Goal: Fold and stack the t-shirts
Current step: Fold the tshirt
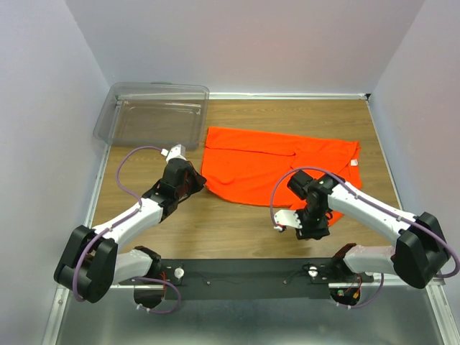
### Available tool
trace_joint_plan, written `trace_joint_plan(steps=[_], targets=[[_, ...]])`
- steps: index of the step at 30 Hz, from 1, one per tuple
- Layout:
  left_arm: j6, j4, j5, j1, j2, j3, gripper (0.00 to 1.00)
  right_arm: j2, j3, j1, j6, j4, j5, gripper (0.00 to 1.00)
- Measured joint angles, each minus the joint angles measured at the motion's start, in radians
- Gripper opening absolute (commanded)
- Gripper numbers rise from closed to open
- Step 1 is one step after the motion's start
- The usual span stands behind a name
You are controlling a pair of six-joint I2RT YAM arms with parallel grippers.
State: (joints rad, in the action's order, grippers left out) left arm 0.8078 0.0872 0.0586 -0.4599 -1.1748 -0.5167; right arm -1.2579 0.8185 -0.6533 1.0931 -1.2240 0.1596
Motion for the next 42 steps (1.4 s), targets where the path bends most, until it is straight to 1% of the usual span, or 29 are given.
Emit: trace_joint_plan(steps=[7,15,23,30,32,33,36,38,39,41,42], targets=[[0.000,0.001,-0.009,0.000,0.000,0.000,0.00,0.000,-0.052,0.000,0.068,0.061,0.028,0.58],[0.000,0.002,-0.019,0.000,0.000,0.000,0.00,-0.024,-0.095,0.000,0.079,0.169,0.029,0.56],[0.000,0.002,-0.023,0.000,0.000,0.000,0.00,-0.068,-0.098,0.000,0.077,0.227,0.028,0.48],[0.000,0.003,-0.026,0.000,0.000,0.000,0.00,-0.094,-0.098,0.000,0.077,0.227,0.028,0.43],[0.000,0.006,-0.026,0.000,0.000,0.000,0.00,-0.101,-0.097,0.000,0.078,0.226,0.028,0.41],[0.000,0.008,-0.026,0.000,0.000,0.000,0.00,-0.106,-0.097,0.000,0.077,0.224,0.028,0.36],[0.000,0.015,-0.027,0.000,0.000,0.000,0.00,-0.123,-0.093,0.000,0.079,0.221,0.028,0.31],[0.000,0.018,-0.027,0.000,0.000,0.000,0.00,-0.134,-0.088,0.000,0.078,0.212,0.029,0.25],[0.000,0.018,-0.027,0.000,0.000,0.000,0.00,-0.137,-0.087,0.000,0.079,0.210,0.029,0.18],[0.000,0.019,-0.027,0.000,0.000,0.000,0.00,-0.140,-0.085,0.000,0.077,0.206,0.029,0.14],[0.000,0.020,-0.027,0.000,0.000,0.000,0.00,-0.140,-0.083,0.000,0.076,0.202,0.030,0.01]])
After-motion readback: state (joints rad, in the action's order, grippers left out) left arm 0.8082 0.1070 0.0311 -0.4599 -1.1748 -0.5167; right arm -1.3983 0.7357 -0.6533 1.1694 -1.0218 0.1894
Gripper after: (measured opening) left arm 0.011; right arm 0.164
